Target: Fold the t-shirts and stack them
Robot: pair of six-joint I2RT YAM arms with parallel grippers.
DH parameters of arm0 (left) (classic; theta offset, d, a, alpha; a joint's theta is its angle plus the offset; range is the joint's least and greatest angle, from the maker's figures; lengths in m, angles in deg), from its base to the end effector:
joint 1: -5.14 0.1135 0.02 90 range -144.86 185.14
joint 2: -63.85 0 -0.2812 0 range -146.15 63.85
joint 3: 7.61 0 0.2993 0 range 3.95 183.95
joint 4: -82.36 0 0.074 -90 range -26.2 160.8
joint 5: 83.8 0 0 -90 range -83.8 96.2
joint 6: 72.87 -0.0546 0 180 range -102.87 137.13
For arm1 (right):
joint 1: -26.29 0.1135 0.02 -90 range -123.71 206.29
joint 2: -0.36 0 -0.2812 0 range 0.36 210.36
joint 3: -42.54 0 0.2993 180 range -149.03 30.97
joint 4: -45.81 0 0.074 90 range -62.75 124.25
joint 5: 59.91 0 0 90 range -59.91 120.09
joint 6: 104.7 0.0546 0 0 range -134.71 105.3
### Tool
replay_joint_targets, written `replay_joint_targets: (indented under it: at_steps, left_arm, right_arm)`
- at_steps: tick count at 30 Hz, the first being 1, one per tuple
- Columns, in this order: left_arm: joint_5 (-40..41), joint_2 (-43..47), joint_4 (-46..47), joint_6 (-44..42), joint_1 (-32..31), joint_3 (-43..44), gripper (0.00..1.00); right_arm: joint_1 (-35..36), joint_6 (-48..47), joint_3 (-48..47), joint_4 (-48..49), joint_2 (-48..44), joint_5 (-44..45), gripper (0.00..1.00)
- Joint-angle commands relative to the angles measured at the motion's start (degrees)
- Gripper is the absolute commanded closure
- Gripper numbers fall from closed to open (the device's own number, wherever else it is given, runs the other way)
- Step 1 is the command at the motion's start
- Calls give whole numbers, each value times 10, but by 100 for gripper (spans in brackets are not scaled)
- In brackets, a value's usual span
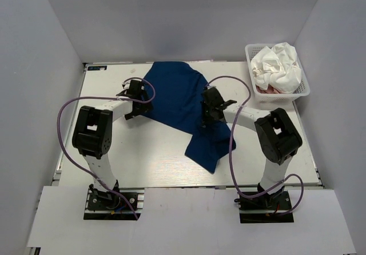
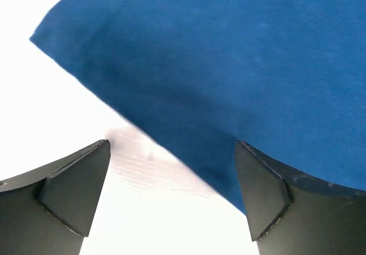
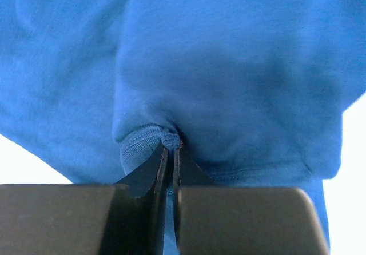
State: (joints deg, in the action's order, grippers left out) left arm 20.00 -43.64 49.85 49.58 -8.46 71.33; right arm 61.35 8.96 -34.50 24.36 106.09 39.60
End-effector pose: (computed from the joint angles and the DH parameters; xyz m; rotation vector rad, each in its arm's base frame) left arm 0.4199 -0.0882 0.1275 -0.5030 2.5374 0.0270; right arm 0.3659 0.2458 0.1423 -0.1695 2.4405 0.2574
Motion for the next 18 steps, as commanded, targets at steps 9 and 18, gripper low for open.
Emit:
replay_joint_targets:
  at_steps: [9, 18]
  left_arm:
    - [32, -25, -108, 39, 4, -71, 0]
    - [42, 17, -138, 44, 4, -71, 0]
  right_arm:
    - [-153, -47, -27, -17, -112, 78, 100]
    - [-286, -109, -143, 1, -4, -85, 100]
